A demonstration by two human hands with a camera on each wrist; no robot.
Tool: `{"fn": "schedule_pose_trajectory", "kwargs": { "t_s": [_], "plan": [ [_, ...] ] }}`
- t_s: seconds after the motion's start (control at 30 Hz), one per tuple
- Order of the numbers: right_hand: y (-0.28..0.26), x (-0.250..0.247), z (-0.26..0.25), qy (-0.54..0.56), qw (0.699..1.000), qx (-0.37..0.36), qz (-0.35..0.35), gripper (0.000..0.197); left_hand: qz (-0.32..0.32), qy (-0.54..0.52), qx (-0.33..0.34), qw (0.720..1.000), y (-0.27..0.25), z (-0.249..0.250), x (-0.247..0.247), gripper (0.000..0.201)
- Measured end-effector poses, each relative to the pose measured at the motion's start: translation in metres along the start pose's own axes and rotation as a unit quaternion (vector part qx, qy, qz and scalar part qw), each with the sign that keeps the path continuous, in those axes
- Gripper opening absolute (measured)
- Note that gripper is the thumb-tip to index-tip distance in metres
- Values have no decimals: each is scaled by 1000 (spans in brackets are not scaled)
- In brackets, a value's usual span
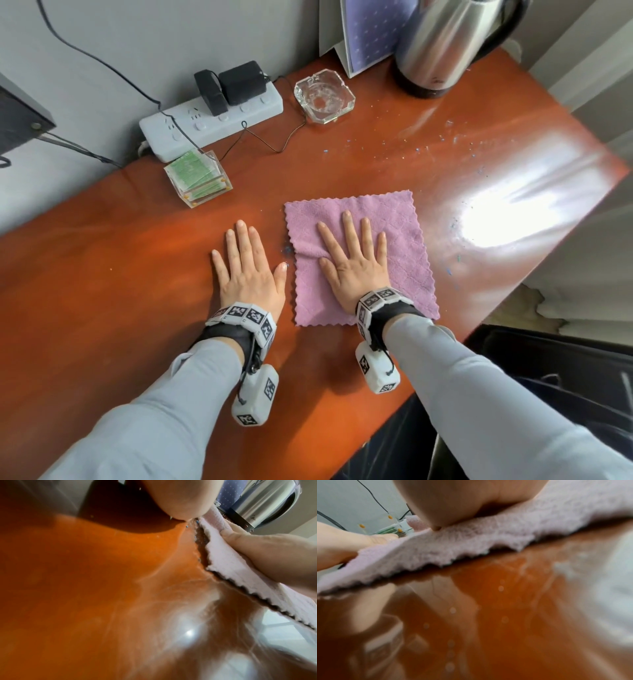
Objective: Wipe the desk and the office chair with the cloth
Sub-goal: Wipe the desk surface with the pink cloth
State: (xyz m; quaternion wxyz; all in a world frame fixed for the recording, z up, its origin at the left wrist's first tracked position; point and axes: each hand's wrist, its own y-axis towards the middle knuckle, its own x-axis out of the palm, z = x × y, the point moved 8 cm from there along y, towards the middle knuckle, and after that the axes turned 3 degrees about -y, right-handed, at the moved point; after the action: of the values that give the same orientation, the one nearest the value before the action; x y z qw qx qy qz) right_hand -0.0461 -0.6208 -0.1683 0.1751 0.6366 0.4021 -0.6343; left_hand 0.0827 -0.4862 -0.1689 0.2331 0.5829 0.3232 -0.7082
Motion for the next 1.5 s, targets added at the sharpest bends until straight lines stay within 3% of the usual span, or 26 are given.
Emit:
{"fn": "schedule_pose_trajectory", "kwargs": {
  "t_s": [0.3,0.43,0.67,0.87,1.07,1.17,1.27,1.33,1.43,1.5],
  "plan": [
    [-5,0,7,0,1000,14,5,56,16,2,26,1000,-2,6,-1,72],
    [-14,-4,27,7,999,44,1,55,2,-9,18,1000,-1,8,-3,77],
    [-13,-19,65,80,996,50,-5,49,-13,-31,108,994,-9,70,-3,75],
    [-14,-68,165,258,947,150,123,47,-30,-39,219,975,-17,167,1,73],
    [-22,-116,270,326,881,251,236,44,-41,-10,236,971,12,232,0,81],
    [-18,-134,311,361,840,303,270,46,-49,-1,223,974,33,251,-2,77],
    [1,-137,345,367,828,330,268,46,-87,2,204,975,50,266,5,84],
    [28,-126,360,386,839,319,213,46,-96,8,194,976,57,274,8,88],
    [66,-96,361,255,924,280,50,49,-92,12,177,980,62,279,13,91],
    [81,-81,356,171,952,254,-4,51,-76,18,174,982,62,280,14,89]
  ]
}}
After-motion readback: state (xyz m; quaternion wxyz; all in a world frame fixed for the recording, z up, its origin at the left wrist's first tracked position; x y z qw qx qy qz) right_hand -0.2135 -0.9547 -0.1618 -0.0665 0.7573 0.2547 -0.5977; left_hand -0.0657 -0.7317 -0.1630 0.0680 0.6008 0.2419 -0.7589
